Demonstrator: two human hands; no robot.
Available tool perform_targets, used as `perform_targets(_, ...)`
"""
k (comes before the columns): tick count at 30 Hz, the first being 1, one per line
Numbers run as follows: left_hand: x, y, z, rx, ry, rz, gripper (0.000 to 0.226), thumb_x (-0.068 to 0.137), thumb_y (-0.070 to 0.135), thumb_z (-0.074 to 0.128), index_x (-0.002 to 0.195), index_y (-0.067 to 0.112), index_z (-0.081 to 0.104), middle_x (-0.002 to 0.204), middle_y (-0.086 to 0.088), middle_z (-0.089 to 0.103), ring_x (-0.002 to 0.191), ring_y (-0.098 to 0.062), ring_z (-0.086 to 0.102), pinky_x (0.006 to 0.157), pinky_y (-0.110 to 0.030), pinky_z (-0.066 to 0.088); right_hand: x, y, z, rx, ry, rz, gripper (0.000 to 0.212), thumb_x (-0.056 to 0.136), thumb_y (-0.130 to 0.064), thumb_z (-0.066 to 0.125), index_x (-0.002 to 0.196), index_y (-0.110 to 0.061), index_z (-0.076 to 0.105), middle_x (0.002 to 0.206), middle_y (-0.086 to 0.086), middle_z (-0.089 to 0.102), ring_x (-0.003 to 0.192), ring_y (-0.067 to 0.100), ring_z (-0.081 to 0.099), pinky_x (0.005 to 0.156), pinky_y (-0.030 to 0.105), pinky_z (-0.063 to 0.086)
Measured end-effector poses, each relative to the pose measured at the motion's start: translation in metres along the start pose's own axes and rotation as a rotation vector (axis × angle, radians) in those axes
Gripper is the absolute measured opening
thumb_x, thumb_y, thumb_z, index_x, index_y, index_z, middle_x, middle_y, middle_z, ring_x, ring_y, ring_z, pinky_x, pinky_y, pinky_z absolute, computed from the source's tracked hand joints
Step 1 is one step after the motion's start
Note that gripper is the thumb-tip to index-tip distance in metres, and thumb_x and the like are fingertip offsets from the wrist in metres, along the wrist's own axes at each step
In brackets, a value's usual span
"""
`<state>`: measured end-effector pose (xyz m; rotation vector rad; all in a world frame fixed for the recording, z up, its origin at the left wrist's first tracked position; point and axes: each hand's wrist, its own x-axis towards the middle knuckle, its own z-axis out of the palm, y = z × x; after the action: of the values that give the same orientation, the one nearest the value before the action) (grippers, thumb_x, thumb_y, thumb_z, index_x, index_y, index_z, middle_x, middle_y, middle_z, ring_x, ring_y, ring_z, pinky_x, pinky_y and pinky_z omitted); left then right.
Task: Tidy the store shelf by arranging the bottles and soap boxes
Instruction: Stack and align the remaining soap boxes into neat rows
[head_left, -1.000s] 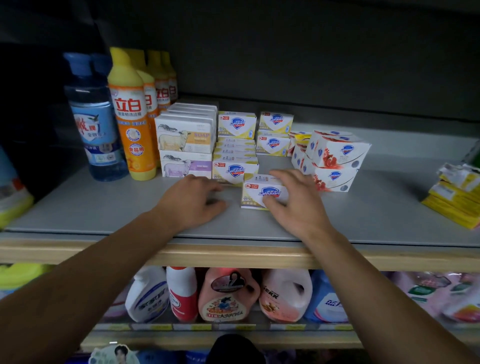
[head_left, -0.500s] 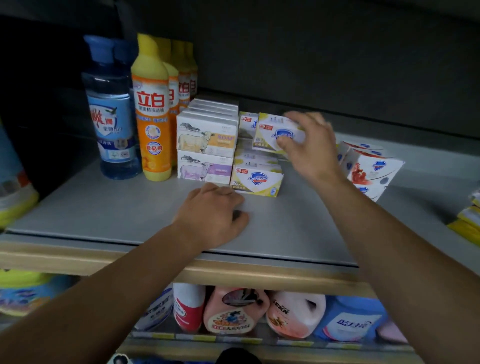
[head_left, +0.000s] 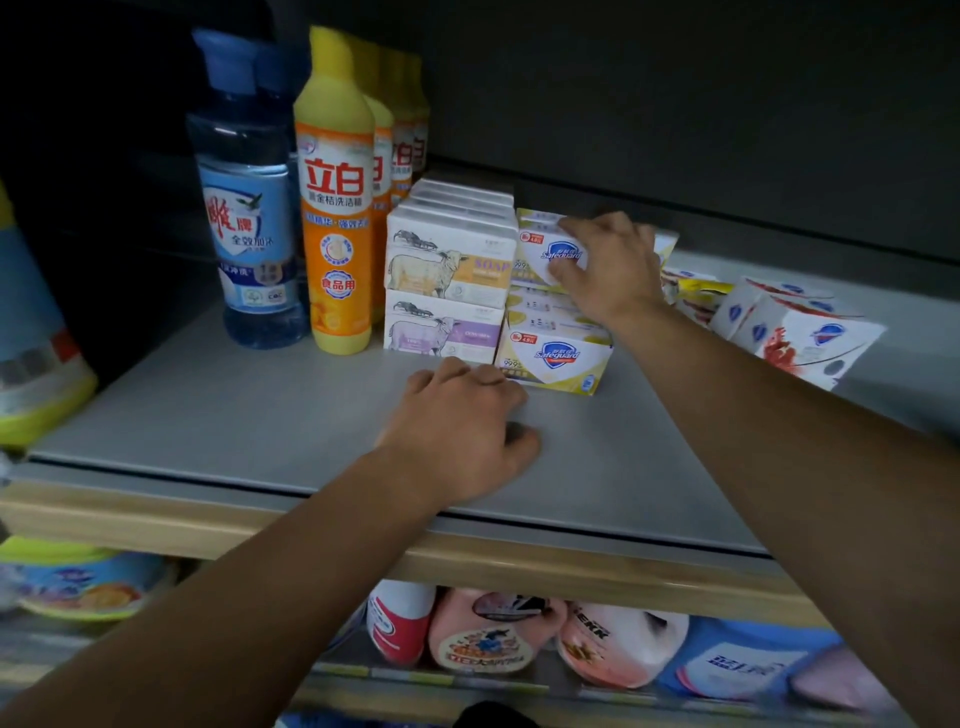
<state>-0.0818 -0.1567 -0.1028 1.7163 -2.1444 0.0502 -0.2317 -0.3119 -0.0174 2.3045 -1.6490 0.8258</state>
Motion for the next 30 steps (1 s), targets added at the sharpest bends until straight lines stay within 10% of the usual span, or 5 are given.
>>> perform_targets(12,-0.006,0.006,-0.011,-0.001,-0.017,-0.034,0.054,0.077,0.055,0.033,0.113,0.028,0.063,0.122,0.006,0.062,0.116,-0.023,0.048,0.096,-0.036,0.038,-0.059,0.012,-0.036,0.184,0.078,0.068,0.056,0.092,-0.041,0.056,0.143,-0.021,0.045,0.141,0.007,0.045,0.129,0.031,0.039,0.104,0.038,0.035)
perform_targets(22,-0.006,0.029,-0.042,-0.164,0.149,0.038,0.038,0.084,0.024,0.068,0.122,0.019,0.067,0.12,-0.003,0.068,0.105,-0.024,0.064,0.089,-0.031,0.048,-0.165,0.079,-0.041,0.029,-0.382,0.136,0.056,0.094,-0.053,0.048,0.138,-0.018,0.051,0.141,0.007,0.048,0.131,0.027,0.043,0.11,0.034,0.034)
perform_targets(30,0.077,0.08,-0.077,-0.07,0.243,0.2,0.035,0.083,0.029,0.067,0.117,0.021,0.067,0.106,0.002,0.069,0.091,-0.019,0.064,0.082,-0.029,0.049,-0.169,0.083,-0.034,0.021,-0.361,0.113,0.057,0.093,-0.057,0.039,0.138,-0.023,0.049,0.14,0.002,0.048,0.131,0.025,0.041,0.11,0.034,0.033)
